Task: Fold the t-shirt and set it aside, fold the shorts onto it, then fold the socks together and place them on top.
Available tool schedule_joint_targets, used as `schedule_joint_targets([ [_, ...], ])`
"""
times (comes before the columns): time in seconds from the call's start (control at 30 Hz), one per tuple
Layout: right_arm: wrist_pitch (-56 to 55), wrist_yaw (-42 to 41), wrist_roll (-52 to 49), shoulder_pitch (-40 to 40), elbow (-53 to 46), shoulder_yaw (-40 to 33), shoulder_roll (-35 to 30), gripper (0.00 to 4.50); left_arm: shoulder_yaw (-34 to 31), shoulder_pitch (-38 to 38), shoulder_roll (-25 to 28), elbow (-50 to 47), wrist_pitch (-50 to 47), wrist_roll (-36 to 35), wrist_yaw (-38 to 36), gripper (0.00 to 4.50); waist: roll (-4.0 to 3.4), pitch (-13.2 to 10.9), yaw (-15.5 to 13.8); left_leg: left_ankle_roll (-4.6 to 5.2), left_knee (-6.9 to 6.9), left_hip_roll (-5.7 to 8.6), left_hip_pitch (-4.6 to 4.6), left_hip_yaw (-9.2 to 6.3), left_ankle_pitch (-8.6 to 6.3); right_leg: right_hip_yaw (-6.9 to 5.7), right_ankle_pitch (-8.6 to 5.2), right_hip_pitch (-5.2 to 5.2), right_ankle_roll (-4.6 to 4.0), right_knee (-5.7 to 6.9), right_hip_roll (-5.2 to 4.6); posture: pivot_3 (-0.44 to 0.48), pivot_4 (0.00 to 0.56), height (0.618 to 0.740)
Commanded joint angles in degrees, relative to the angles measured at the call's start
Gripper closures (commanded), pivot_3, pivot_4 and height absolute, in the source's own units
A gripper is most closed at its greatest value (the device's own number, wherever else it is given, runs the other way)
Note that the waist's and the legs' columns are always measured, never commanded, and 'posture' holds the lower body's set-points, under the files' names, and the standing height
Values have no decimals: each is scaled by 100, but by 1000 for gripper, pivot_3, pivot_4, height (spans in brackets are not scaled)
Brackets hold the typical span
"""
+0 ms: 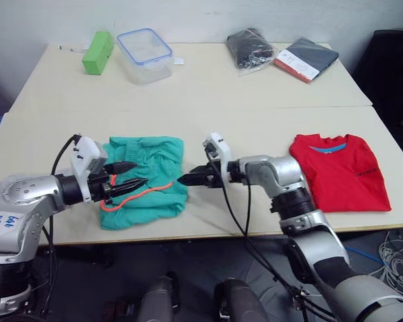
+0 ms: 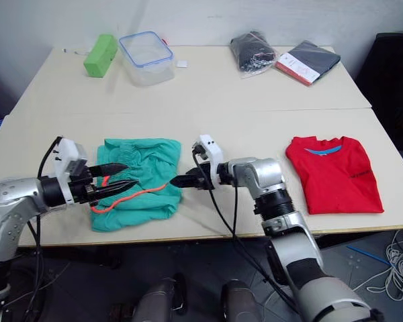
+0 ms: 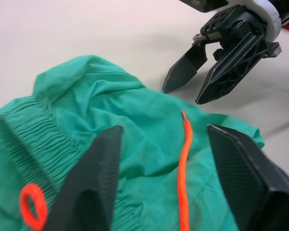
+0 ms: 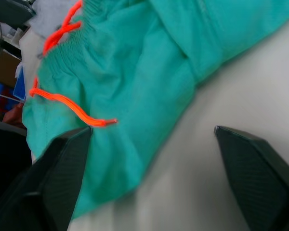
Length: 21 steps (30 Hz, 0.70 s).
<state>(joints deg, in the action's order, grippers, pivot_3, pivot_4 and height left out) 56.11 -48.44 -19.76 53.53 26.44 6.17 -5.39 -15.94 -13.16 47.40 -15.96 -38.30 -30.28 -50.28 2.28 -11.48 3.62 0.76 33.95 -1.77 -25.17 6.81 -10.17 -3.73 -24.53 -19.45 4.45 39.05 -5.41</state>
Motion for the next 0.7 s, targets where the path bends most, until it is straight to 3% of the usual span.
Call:
schedule_joint_targets([
  [0.03,-252,230,-49,194,614,-98,455,0,-428,140,153,-320,4,-192,-8,433,0,0,-4,0,0,0,1,0,0,1,0,-1,0,1,0,0,150,740],
  [0.07,-293,258,-59,244,748,-124,566,0,-496,173,172,-346,-4,-202,16,83,0,0,-4,0,0,0,1,0,0,1,0,-1,0,2,0,0,150,740],
  [0.1,-319,303,-89,307,902,-181,702,0,-571,204,190,-379,-20,-209,51,32,0,0,0,0,0,0,1,0,0,1,0,-1,0,2,0,0,150,740],
  [0.33,-770,583,31,646,1868,-387,1404,0,-856,333,269,-544,-110,-283,199,32,0,0,139,-2,-10,-1,3,-1,-1,1,0,-4,0,4,0,0,150,740],
  [0.43,-944,686,82,728,2153,-473,1420,648,-897,372,259,-646,-179,-360,243,0,0,0,146,-6,-17,-1,9,1,-1,2,0,-5,0,4,1,0,150,740],
  [0.7,-705,451,36,621,1591,-401,1010,3400,-798,316,234,-854,-416,-834,175,0,0,0,112,-6,-17,0,3,0,-1,4,0,-4,0,-5,0,0,150,740],
])
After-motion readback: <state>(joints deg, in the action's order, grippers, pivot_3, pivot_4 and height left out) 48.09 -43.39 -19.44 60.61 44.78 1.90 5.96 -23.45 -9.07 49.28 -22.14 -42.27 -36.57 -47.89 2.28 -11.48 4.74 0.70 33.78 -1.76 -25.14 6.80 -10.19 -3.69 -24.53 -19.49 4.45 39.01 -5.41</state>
